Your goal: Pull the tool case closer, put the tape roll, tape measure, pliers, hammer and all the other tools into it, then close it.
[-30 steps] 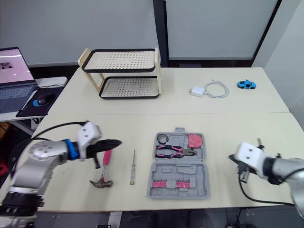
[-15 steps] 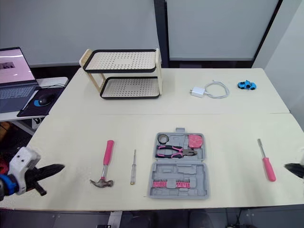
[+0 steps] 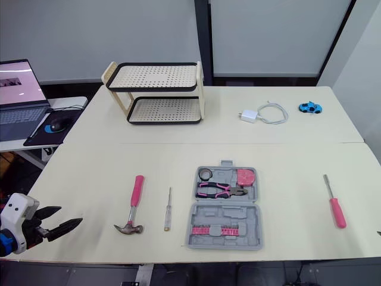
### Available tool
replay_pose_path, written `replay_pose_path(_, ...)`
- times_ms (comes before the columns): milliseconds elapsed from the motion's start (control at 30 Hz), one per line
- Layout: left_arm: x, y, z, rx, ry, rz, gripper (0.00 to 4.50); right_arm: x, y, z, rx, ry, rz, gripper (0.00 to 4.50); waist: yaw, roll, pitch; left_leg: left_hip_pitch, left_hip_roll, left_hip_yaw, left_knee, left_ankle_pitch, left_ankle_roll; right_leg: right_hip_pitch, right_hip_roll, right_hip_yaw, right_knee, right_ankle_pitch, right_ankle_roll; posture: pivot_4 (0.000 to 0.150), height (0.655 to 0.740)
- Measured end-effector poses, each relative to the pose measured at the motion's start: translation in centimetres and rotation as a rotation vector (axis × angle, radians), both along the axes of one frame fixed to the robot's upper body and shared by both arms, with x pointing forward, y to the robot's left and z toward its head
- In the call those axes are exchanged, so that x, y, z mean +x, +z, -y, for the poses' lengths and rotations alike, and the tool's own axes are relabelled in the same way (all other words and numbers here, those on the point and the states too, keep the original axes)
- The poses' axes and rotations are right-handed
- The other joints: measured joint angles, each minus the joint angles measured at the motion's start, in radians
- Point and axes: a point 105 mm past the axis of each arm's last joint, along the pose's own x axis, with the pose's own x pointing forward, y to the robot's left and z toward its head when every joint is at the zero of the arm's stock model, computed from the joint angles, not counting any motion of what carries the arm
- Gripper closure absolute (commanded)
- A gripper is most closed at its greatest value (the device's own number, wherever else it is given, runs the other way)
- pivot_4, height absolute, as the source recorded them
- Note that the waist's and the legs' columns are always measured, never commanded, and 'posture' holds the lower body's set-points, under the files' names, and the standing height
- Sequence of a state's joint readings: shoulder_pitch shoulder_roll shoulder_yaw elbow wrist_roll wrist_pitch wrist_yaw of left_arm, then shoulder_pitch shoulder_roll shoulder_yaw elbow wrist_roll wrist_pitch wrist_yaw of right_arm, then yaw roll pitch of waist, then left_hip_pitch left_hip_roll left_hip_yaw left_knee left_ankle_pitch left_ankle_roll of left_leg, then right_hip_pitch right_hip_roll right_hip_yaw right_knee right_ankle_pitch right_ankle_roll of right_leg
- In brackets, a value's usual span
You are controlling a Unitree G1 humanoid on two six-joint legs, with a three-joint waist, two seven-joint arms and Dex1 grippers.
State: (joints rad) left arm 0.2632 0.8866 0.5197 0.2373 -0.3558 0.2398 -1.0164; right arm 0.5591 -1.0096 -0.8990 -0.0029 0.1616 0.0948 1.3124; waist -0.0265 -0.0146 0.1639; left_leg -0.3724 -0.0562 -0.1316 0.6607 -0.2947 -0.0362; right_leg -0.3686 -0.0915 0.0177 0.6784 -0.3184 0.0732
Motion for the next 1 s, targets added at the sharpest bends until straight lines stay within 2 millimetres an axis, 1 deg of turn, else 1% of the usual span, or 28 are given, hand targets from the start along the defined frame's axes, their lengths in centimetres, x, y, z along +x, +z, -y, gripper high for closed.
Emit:
replay_pose_path(167, -0.8, -0.4, 0.2, 0.004, -0.014, -0.028, 0.00, 0.6, 0.0, -0.5, 0.017, 0.035, 0.008, 0.02, 0.000, 0.000, 0.000, 0.000, 0.000, 0.000, 0.000, 0.000, 0.000, 0.000, 0.000, 0.000, 0.000, 0.000, 0.000, 0.150, 0.7400)
replay_pose_path(300, -1.4, 0.1, 0.7, -0.001, -0.036, -0.025, 0.00, 1.4, 0.3, -0.9, 0.003, 0.070, 0.012, 0.02, 0.000, 0.000, 0.000, 0.000, 0.000, 0.000, 0.000, 0.000, 0.000, 0.000, 0.000, 0.000, 0.000, 0.000, 0.000, 0.150, 0.7400)
replay_pose_path(367, -1.8, 0.3, 1.1, -0.013, -0.031, -0.018, 0.00, 1.7, 0.4, -1.6, 0.005, 0.104, 0.013, 0.02, 0.000, 0.000, 0.000, 0.000, 0.000, 0.000, 0.000, 0.000, 0.000, 0.000, 0.000, 0.000, 0.000, 0.000, 0.000, 0.150, 0.7400)
replay_pose_path(400, -1.9, 0.4, 1.4, -0.021, -0.029, -0.013, 0.00, 1.9, 0.5, -2.2, 0.007, 0.133, 0.015, 0.02, 0.000, 0.000, 0.000, 0.000, 0.000, 0.000, 0.000, 0.000, 0.000, 0.000, 0.000, 0.000, -0.001, 0.000, 0.000, 0.150, 0.7400)
replay_pose_path(467, -2.4, 0.2, 2.6, -0.062, -0.025, -0.015, 0.00, 2.6, 0.8, -4.3, 0.029, 0.210, 0.025, 0.02, -0.001, 0.001, 0.000, -0.001, 0.001, 0.001, 0.000, 0.000, 0.000, 0.000, 0.000, 0.000, -0.001, 0.000, 0.000, 0.150, 0.7400)
replay_pose_path(533, -2.7, 0.3, 4.5, -0.112, -0.034, -0.002, 0.00, 3.5, 1.4, -7.1, 0.064, 0.307, 0.042, 0.02, -0.002, 0.000, 0.000, -0.001, 0.001, 0.000, 0.000, 0.000, 0.000, 0.000, 0.000, 0.000, -0.001, 0.000, 0.000, 0.150, 0.7400)
replay_pose_path(567, -2.6, 0.5, 5.8, -0.140, -0.041, 0.013, 0.00, 3.9, 1.8, -8.7, 0.082, 0.366, 0.049, 0.02, -0.002, 0.000, 0.000, -0.001, 0.001, 0.000, 0.001, 0.000, 0.000, 0.000, 0.000, 0.000, -0.001, 0.000, 0.000, 0.150, 0.7400)
replay_pose_path(700, -1.8, 1.8, 9.9, -0.196, -0.053, 0.090, 0.00, 4.8, 3.2, -13.4, 0.143, 0.528, 0.061, 0.02, 0.009, 0.000, 0.000, -0.002, 0.000, -0.001, 0.002, 0.000, 0.000, 0.000, 0.000, -0.001, -0.001, 0.000, 0.000, 0.150, 0.7400)
replay_pose_path(833, -0.7, 2.3, 14.3, -0.266, -0.041, 0.148, 0.00, 5.0, 3.4, -18.1, 0.244, 0.679, 0.030, 0.02, 0.022, -0.001, 0.000, -0.002, 0.000, -0.001, 0.002, 0.000, 0.000, 0.000, 0.000, -0.001, -0.002, 0.000, 0.000, 0.150, 0.7400)
replay_pose_path(900, -0.3, 2.3, 16.0, -0.272, -0.045, 0.161, 0.00, 5.1, 3.4, -19.8, 0.275, 0.740, 0.017, 0.02, 0.025, -0.002, 0.000, -0.002, 0.000, -0.001, 0.002, 0.000, 0.000, 0.001, 0.000, -0.001, -0.002, 0.000, 0.000, 0.150, 0.7400)
replay_pose_path(1000, 0.6, 2.0, 18.0, -0.284, -0.016, 0.169, 0.00, 5.6, 3.4, -21.5, 0.309, 0.798, -0.002, 0.02, 0.026, -0.002, 0.000, -0.002, -0.001, -0.001, 0.002, 0.000, 0.000, 0.000, 0.000, -0.002, -0.002, 0.000, 0.000, 0.150, 0.7400)
